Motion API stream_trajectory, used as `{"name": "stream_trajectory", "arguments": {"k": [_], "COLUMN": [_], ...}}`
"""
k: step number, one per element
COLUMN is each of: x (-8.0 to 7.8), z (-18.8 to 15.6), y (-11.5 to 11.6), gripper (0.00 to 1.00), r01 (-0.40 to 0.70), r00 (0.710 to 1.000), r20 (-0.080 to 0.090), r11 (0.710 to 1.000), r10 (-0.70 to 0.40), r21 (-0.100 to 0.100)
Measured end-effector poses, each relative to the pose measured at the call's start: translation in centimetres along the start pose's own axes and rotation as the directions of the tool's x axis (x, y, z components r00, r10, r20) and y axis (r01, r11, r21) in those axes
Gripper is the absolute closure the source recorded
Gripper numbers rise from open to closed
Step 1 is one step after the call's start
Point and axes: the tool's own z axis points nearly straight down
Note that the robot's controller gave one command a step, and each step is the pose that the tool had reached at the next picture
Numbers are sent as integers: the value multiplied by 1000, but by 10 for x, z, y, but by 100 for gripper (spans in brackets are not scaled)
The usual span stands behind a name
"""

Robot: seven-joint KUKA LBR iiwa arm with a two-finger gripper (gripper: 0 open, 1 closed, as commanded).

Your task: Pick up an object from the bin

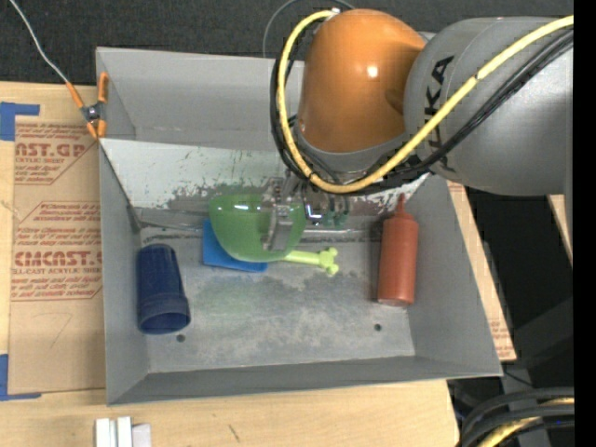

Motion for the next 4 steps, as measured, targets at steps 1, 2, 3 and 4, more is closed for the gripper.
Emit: {"name": "stream_trajectory", "arguments": {"k": [1, 2, 3, 4], "x": [-15, -17, -6, -8], "z": [-64, 21, -3, 53], "y": [12, 10, 22, 36], "gripper": [100, 100, 100, 100], "r01": [-42, 24, -34, -25], "r00": [999, 1000, 999, 1000], "r20": [9, 5, 2, 9], "r11": [999, 1000, 999, 1000], "r10": [42, -24, 34, 25], "r21": [-3, -1, -1, -2]}}
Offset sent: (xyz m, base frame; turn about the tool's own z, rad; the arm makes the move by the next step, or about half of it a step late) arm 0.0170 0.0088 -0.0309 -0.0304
